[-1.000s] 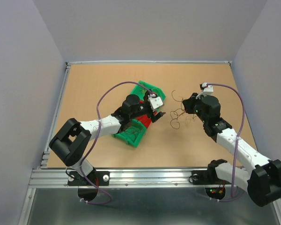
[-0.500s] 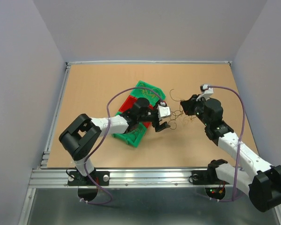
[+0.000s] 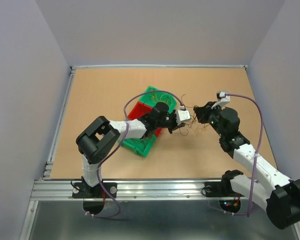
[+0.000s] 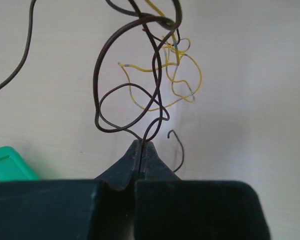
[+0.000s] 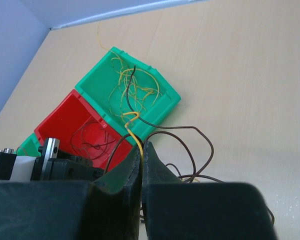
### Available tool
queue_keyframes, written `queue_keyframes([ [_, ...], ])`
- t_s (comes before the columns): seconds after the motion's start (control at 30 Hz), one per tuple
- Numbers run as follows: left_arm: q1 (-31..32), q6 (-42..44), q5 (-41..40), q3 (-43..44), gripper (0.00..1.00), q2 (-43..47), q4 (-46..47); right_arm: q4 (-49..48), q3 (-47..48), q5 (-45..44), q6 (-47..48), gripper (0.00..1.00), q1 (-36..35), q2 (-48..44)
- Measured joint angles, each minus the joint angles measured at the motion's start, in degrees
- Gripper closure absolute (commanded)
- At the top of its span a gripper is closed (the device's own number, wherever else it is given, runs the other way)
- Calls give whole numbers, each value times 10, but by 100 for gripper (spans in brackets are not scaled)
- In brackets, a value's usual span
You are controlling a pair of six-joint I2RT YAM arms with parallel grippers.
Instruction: Untangle the cables
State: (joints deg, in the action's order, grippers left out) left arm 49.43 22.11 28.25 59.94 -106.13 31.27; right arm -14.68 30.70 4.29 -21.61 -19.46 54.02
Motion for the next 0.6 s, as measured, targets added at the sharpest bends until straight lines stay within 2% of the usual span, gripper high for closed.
queue_keyframes([
  [0.13,0,-2,-32,-3,100,3,-2,-9,-15,-76,-18,99,0,-16],
  [0.33,-24,-38,-132,-57,100,74,30,-12,-49,-284,-67,99,4,-41],
  [0.47,-86,-92,-177,-70,100,136,63,-9,-71,-369,-85,99,12,-85],
  [0.6,-193,-166,-169,-70,100,186,90,-12,-95,-428,-98,99,14,-152],
])
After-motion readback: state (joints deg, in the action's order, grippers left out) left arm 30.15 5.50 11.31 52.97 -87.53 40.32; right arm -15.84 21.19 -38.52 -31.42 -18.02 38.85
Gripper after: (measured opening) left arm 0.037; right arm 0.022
